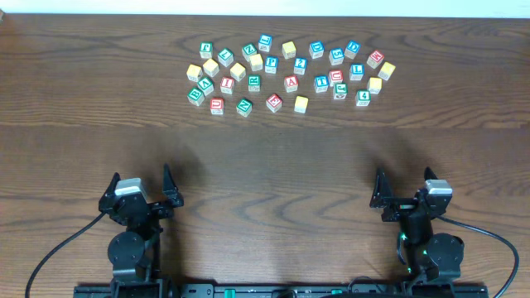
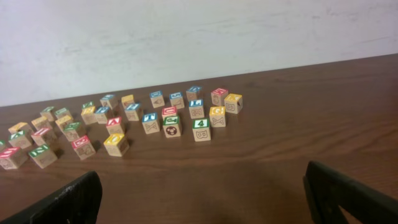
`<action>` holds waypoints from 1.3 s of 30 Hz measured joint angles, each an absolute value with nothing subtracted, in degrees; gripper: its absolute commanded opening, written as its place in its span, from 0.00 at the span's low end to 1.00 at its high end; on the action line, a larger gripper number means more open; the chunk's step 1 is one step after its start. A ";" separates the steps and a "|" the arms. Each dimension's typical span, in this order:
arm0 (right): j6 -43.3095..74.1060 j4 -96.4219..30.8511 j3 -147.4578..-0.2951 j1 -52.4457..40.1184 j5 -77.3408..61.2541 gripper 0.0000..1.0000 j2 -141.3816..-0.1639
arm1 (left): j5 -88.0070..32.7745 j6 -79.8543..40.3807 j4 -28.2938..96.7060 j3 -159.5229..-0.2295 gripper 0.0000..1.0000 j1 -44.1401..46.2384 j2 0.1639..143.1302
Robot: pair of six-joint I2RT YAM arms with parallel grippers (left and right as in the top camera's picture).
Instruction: Spell out AI2
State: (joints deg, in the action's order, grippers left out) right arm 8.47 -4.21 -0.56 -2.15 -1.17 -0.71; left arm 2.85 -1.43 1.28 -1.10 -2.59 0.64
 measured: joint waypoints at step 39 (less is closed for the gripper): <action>1.67 -1.76 -0.56 -2.15 -1.65 0.99 -0.73 | 2.85 -1.43 1.78 -1.52 1.00 -2.59 0.64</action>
State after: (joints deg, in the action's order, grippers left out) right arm 1.67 -1.76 -0.56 -2.15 -1.65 -0.73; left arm 2.85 -1.43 1.78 -1.52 -2.59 0.64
